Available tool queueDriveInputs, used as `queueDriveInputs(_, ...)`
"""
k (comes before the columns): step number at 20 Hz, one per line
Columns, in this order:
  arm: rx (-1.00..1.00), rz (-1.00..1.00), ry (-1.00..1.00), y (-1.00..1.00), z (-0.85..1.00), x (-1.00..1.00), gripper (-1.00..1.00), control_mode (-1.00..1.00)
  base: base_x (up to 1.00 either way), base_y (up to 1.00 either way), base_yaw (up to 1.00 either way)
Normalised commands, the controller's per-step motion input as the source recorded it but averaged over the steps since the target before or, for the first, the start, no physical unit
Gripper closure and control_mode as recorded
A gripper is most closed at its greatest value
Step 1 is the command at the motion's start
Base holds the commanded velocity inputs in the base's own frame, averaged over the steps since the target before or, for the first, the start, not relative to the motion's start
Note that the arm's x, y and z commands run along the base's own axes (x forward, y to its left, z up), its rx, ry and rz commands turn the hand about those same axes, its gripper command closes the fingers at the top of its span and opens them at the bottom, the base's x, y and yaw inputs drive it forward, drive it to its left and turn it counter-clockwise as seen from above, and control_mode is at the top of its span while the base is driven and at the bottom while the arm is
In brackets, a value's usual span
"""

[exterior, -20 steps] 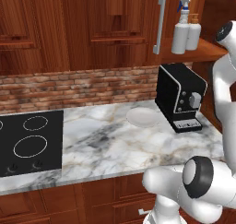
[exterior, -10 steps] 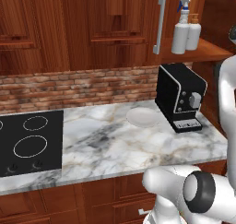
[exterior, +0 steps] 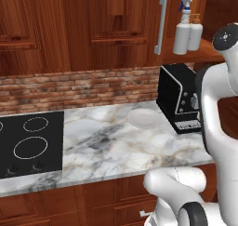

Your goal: Pick the spray and soap dispenser from the cabinet and place them on the counter.

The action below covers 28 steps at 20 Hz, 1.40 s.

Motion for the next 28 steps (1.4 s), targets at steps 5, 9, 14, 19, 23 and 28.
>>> queueDriveInputs(5, 0.01, 0.18, -0.18, 0.98, 0.00, 0.00, -1.00, -1.00, 0.00, 0.00, 0.00)
queueDriveInputs(9, 0.09, 0.18, -0.15, 0.77, 0.01, 0.00, -1.00, -1.00, 0.00, 0.00, 0.00)
queueDriveInputs(14, 0.17, 0.22, -0.07, 0.50, 0.03, -0.01, -1.00, -1.00, 0.00, 0.00, 0.00)
queueDriveInputs(19, 0.17, 0.23, -0.04, 0.18, 0.00, -0.11, -1.00, -1.00, 0.00, 0.00, 0.00)
queueDriveInputs(23, 0.11, 0.18, -0.15, 0.09, 0.03, -0.20, -1.00, -1.00, 0.00, 0.00, 0.00)
queueDriveInputs(28, 0.07, 0.17, -0.27, 0.14, 0.00, -0.22, -1.00, -1.00, 0.00, 0.00, 0.00)
